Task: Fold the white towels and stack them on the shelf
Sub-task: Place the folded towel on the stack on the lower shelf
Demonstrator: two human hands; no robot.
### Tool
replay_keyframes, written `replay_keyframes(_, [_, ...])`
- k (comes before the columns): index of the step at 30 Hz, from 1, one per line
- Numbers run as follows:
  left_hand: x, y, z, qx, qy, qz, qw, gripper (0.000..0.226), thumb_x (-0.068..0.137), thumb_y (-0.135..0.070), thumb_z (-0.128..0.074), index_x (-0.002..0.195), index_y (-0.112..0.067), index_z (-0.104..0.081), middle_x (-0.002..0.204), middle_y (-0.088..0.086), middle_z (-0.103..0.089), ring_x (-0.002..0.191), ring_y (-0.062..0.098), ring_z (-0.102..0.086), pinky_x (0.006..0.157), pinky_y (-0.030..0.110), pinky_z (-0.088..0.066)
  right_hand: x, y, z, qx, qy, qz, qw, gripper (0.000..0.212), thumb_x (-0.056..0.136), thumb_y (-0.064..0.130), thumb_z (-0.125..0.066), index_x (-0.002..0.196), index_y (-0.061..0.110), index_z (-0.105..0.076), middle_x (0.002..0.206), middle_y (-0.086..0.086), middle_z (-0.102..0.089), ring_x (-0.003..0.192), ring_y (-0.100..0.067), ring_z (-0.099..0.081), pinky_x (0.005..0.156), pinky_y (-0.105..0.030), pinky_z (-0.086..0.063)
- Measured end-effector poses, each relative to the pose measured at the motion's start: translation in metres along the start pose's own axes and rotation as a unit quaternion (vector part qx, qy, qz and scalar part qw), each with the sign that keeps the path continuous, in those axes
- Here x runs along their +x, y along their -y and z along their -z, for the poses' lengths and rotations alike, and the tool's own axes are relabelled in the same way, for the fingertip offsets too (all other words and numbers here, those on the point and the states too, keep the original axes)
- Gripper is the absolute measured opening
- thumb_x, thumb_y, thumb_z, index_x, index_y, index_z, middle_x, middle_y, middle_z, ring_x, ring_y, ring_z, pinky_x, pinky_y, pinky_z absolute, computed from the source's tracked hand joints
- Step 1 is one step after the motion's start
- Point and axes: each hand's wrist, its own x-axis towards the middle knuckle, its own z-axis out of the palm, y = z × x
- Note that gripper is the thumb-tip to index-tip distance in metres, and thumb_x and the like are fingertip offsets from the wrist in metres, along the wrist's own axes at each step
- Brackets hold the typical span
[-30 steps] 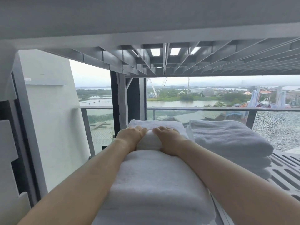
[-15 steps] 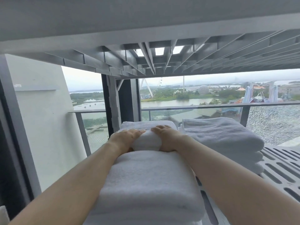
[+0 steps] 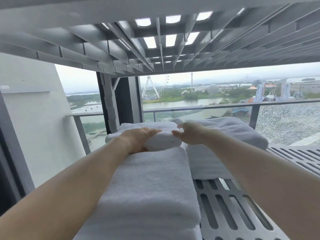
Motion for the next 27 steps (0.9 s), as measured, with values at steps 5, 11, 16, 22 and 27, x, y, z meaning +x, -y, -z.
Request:
replay_keyframes(5, [0.006,0.005,-0.011,-0.012,-0.026,0.015,0.999,0.079,0.084,-0.034,-0.062,0.144,-0.042,-0.012,0.150,-0.005,-0.029,0.132,0.020,-0.036,0.105,0.040,-0.035,0.008,0.003,-0.006,0.041,0.012,0.028,0.999,0.041,0.097,0.040,-0.029,0.118,0.016,-0.055,0.118,-0.009,-0.058,0.101,-0.024,-0.051,0.076,-0.030,-0.033])
replay_keyframes(11, [0.009,0.003,-0.017,0.002,-0.037,0.015,0.999,0.078,0.084,-0.033,-0.063,0.144,-0.042,-0.014,0.148,-0.004,-0.032,0.128,0.023,-0.041,0.102,0.044,-0.037,0.007,-0.002,-0.001,0.059,0.016,0.036,0.998,0.038,0.097,0.034,-0.030,0.119,0.016,-0.054,0.125,-0.009,-0.056,0.106,-0.023,-0.049,0.080,-0.028,-0.033])
replay_keyframes(16, [0.004,0.005,-0.009,-0.040,-0.026,0.005,0.999,0.078,0.082,-0.035,-0.065,0.144,-0.040,-0.018,0.149,-0.007,-0.031,0.132,0.018,-0.036,0.109,0.036,-0.030,0.005,-0.007,0.004,0.112,-0.021,0.018,0.993,0.030,0.096,0.016,-0.030,0.098,0.005,-0.057,0.116,-0.017,-0.058,0.101,-0.030,-0.052,0.079,-0.030,-0.037])
replay_keyframes(22, [-0.006,-0.002,0.004,-0.077,-0.043,0.013,0.996,0.075,0.078,-0.029,-0.071,0.141,-0.036,-0.031,0.145,-0.008,-0.038,0.132,0.013,-0.034,0.110,0.028,-0.024,-0.005,-0.002,0.013,0.072,-0.014,0.098,0.992,0.034,0.097,0.031,-0.036,0.119,0.017,-0.058,0.127,-0.006,-0.057,0.114,-0.025,-0.051,0.090,-0.032,-0.039])
replay_keyframes(27, [-0.038,-0.005,0.020,-0.116,-0.053,0.018,0.992,0.062,0.085,-0.025,-0.066,0.139,-0.029,-0.036,0.144,-0.008,-0.041,0.130,0.012,-0.037,0.108,0.028,-0.027,-0.031,0.014,0.027,0.086,-0.025,0.150,0.985,0.032,0.095,0.033,-0.041,0.117,0.020,-0.061,0.125,-0.001,-0.060,0.111,-0.021,-0.055,0.086,-0.029,-0.041])
